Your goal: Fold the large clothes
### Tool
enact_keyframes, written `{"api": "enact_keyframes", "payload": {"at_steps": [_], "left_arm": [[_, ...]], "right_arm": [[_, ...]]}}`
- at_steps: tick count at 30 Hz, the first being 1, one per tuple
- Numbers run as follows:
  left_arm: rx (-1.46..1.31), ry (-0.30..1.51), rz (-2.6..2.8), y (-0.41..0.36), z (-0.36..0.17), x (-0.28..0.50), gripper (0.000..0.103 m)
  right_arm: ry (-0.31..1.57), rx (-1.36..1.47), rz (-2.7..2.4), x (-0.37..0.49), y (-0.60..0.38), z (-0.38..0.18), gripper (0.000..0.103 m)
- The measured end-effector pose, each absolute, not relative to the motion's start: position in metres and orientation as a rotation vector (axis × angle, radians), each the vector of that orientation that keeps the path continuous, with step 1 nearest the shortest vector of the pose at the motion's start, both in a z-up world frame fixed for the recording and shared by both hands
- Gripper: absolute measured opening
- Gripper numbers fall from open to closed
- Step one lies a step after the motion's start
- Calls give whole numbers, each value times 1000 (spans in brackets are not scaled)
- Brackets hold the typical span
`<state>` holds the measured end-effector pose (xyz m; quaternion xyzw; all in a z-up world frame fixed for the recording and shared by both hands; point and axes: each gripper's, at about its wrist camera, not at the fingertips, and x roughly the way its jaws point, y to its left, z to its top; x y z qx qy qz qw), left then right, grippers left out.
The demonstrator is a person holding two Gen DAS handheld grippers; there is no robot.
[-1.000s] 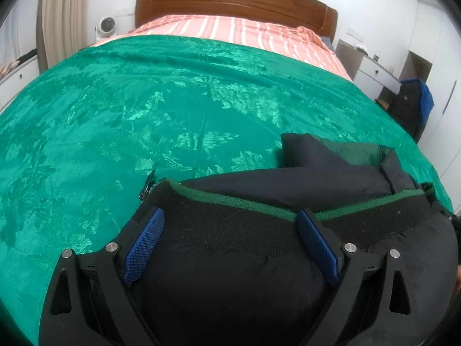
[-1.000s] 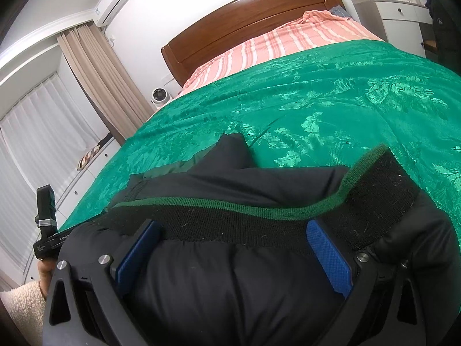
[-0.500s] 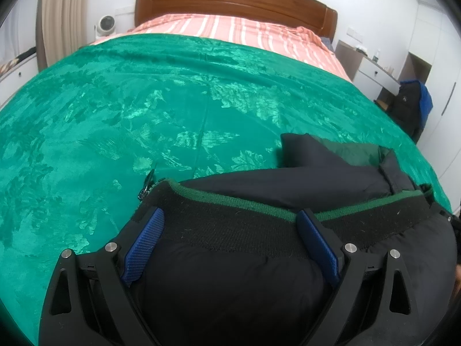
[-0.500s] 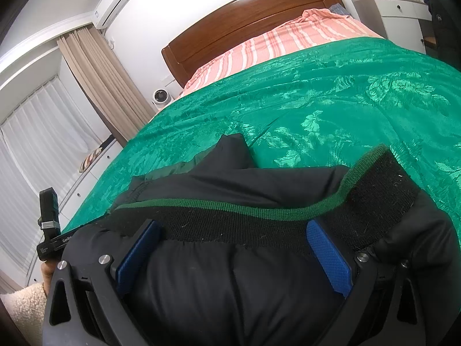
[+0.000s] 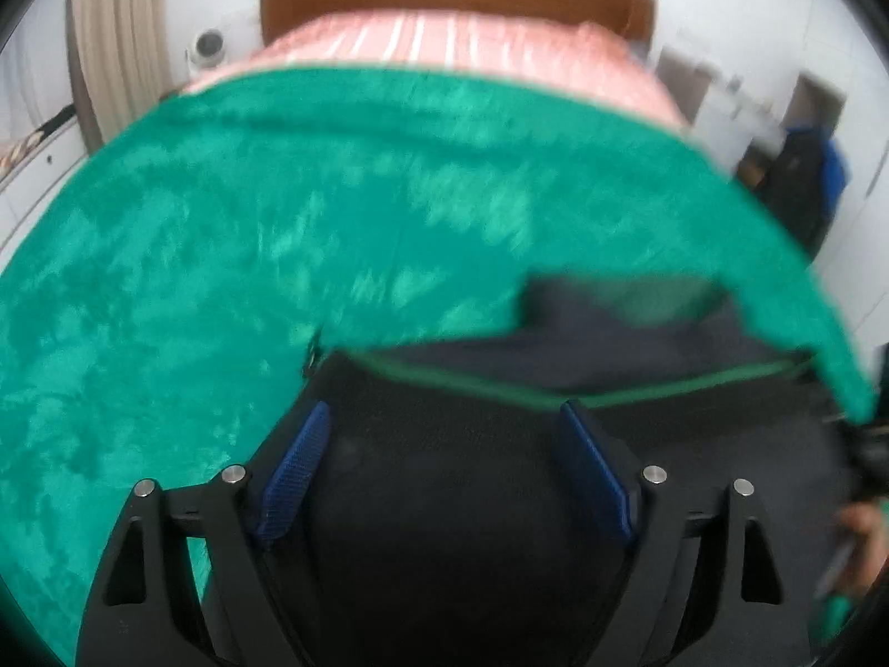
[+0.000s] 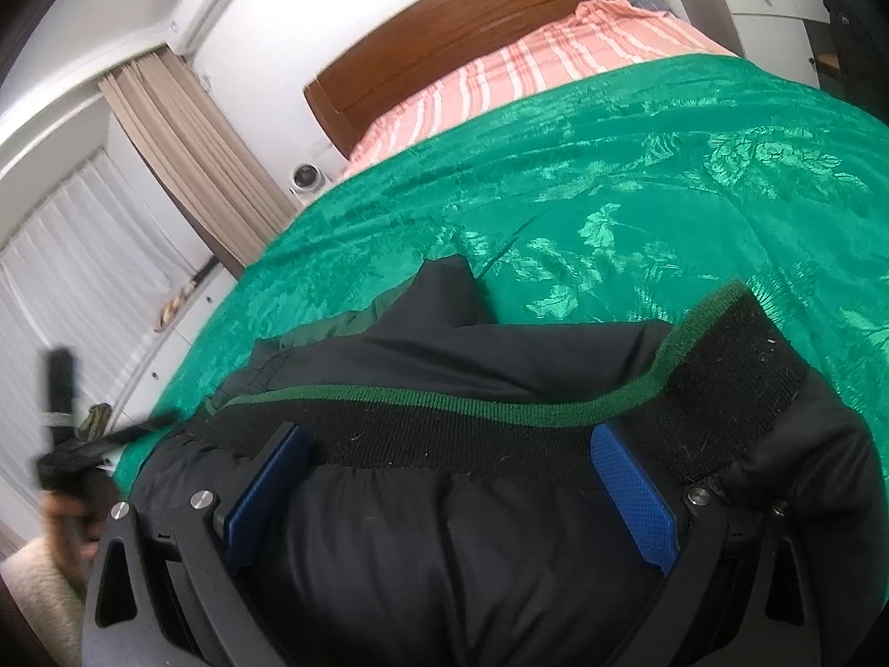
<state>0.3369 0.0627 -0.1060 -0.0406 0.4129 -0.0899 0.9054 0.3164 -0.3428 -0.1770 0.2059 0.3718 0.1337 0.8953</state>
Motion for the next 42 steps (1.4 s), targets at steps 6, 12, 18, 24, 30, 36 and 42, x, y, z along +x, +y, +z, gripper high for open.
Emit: {"api": "enact_keyframes", "payload": {"at_steps": [6, 12, 18, 24, 30, 36, 42], "left_arm": [[-49, 818, -332, 2, -67, 303, 99], [-10, 978, -230, -39, -155, 335, 103], [85, 924, -201, -50, -167, 330, 102], [138, 919, -217, -54, -147, 312, 100], [228, 876, -287, -53, -155, 283, 102], [249, 869, -264, -59, -165, 281, 102], [267, 895, -297, -58, -147, 250, 101]], "right_arm": [[618, 555, 324, 258, -357, -109, 100], [538, 461, 450, 128, -345, -79, 101], [581, 417, 369, 30, -325, -140, 101], [593, 362, 378, 33, -317, -145, 101], [610, 355, 408, 37, -320, -151, 101], [610, 335, 418, 40, -320, -149, 101], [609, 342, 406, 35, -325, -151, 101]]}}
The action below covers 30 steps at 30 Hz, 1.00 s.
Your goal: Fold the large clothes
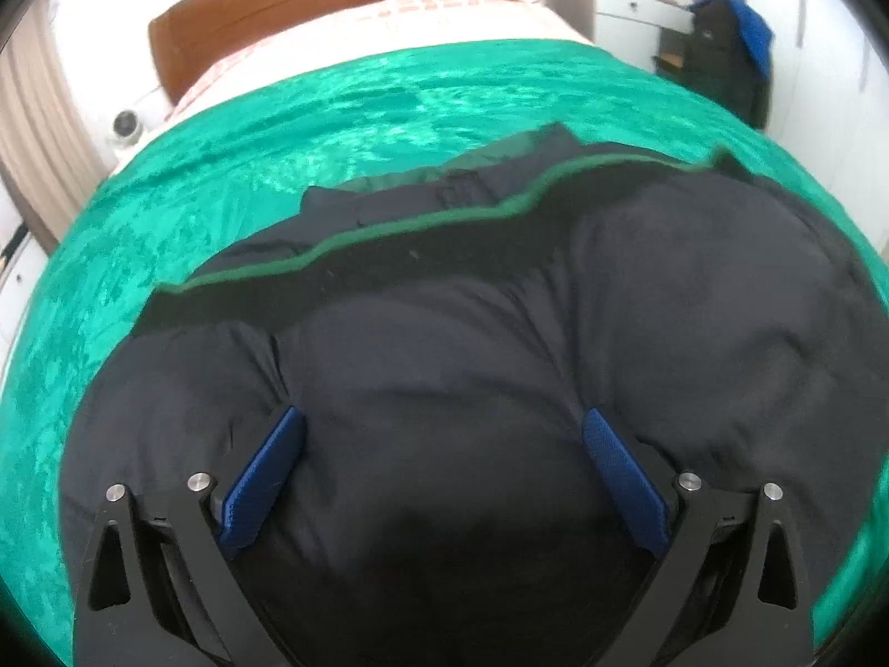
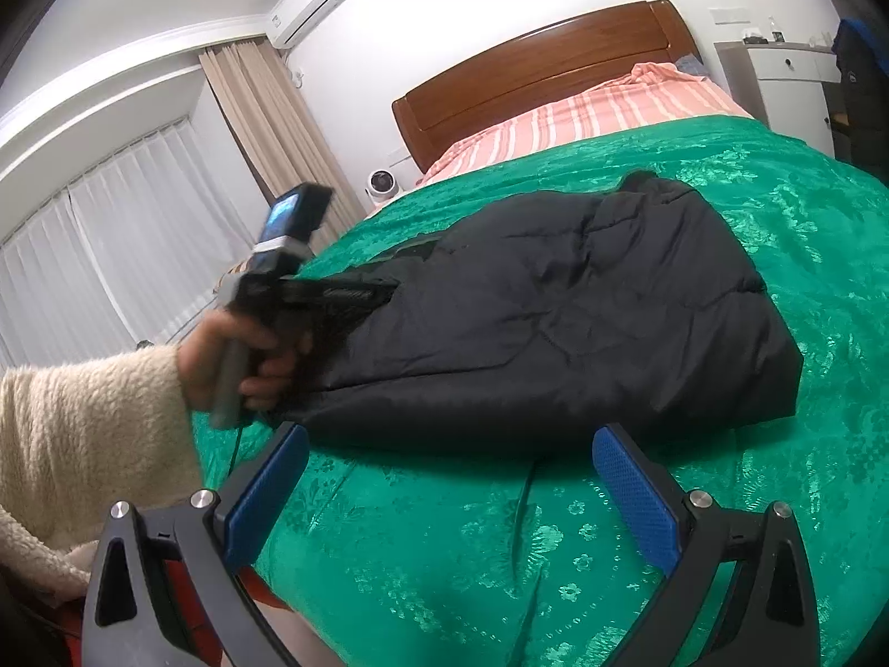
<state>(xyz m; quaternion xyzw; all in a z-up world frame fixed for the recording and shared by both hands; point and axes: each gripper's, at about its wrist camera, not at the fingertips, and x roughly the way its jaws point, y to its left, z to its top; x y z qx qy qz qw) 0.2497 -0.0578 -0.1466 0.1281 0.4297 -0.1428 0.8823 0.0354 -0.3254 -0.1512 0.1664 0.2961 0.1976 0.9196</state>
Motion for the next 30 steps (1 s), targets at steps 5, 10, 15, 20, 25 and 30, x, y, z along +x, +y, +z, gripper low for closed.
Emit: {"api": "enact_keyframes", "payload": {"at_steps": [5, 10, 15, 20, 25, 30], "left_arm": [[272, 859, -299, -53, -161, 236, 102], [272, 858, -290, -57, -166, 242, 102], [275, 892, -315, -56, -148, 224, 101], [303, 872, -315, -54, -157, 210, 102], [294, 857, -294, -57, -170, 218, 102], [282, 884, -306, -54, -154, 210, 99]], "right_arm": [[624, 357, 409, 45, -328, -156, 101], [641, 344, 408, 46, -327, -159, 101], [634, 350, 398, 42, -330, -158, 101], [648, 358, 406, 47, -330, -162, 101], [659, 346, 411, 50, -328, -163, 101], [648, 347, 398, 47, -331, -162, 101]]}}
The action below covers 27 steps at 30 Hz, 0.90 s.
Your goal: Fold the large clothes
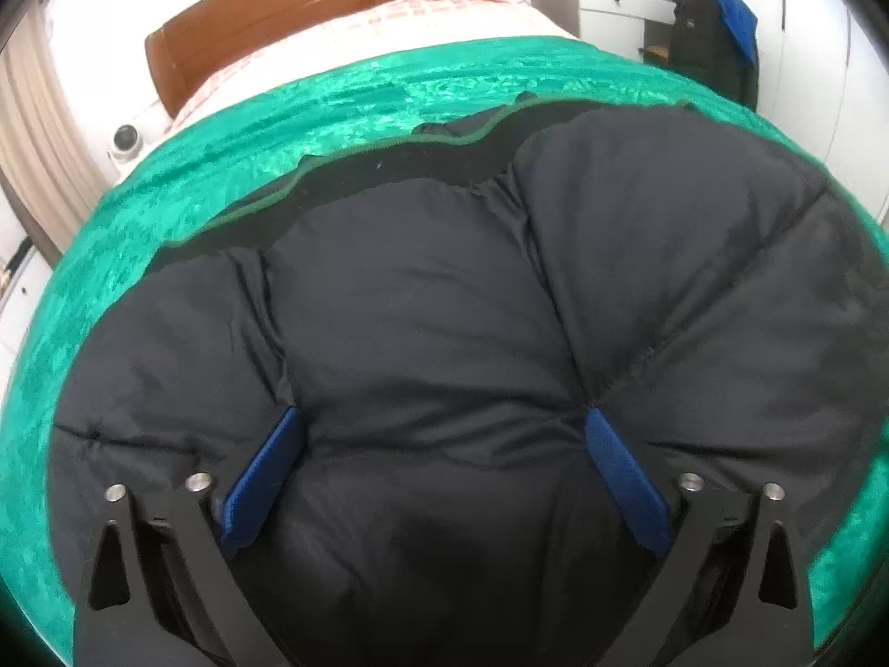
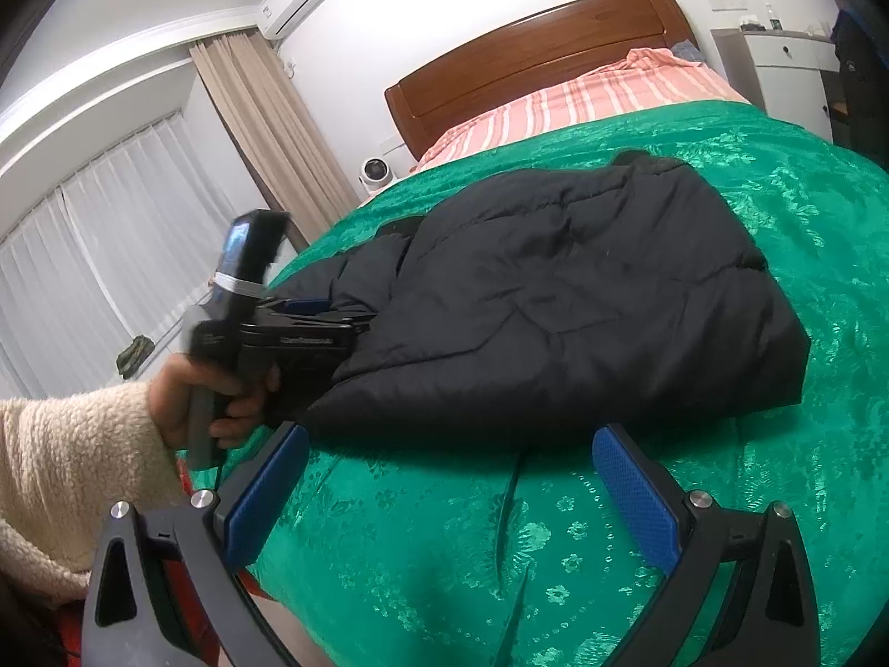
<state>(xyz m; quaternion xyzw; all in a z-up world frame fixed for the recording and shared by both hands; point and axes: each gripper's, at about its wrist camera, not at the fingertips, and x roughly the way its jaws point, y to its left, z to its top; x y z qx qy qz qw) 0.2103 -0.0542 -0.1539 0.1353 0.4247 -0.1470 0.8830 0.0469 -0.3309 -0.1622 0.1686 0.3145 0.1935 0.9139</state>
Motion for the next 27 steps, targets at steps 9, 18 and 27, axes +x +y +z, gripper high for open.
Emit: {"api": "enact_keyframes", "payload": {"at_steps": [9, 18, 27], "left_arm": [[283, 856, -328, -52, -168, 187, 102], [283, 880, -332, -53, -154, 178, 100], [311, 859, -322, -60, -169, 170, 103]], "right_arm": [[665, 361, 408, 50, -330, -167, 101], [662, 342, 401, 47, -330, -166, 101], [676, 351, 407, 50, -329, -168, 101]]}}
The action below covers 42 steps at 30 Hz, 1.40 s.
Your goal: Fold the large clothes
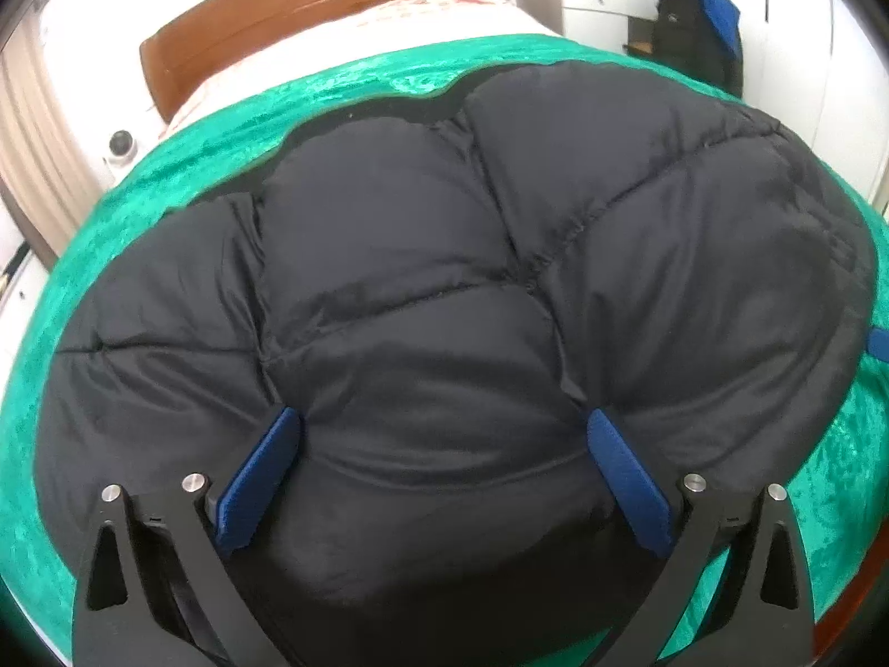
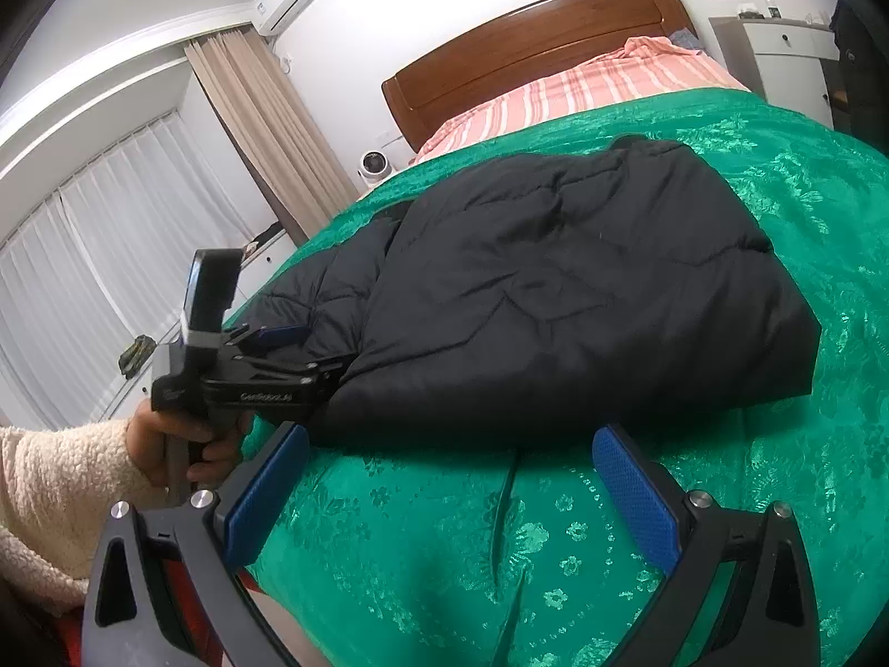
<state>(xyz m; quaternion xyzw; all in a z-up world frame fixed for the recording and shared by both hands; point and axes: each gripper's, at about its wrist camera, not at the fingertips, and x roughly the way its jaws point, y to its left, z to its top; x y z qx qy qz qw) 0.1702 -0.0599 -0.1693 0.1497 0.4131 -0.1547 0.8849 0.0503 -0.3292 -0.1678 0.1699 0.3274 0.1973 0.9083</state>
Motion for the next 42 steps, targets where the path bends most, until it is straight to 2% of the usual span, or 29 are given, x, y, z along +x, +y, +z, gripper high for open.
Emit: {"api": "enact_keyframes", "payload": {"at_steps": [5, 13, 19, 25, 32, 36, 39, 42], "left_arm": [[315, 883, -329, -59, -156, 159, 98], [320, 845, -324, -59, -173, 143, 102], [350, 866, -343, -52, -159, 128, 99], [421, 848, -299, -56, -187, 115, 102], [462, 900, -371, -62, -172, 88, 100], [316, 788, -521, -60, -136, 67, 100], [152, 753, -645, -63, -114, 81, 100], [64, 760, -686, -71, -114, 105, 100]], "right_arm": [[648, 355, 394, 45, -335, -164, 101], [669, 403, 385, 52, -342, -169, 101], [647, 375, 369, 43, -342, -164, 101], [664, 402, 367, 52, -345, -168, 101], [627, 408, 316, 42, -357, -161, 101], [626, 527, 271, 45, -380, -169, 101], [635, 599, 247, 47, -391, -176, 101], [623, 630, 221, 45, -399, -175, 101]]}}
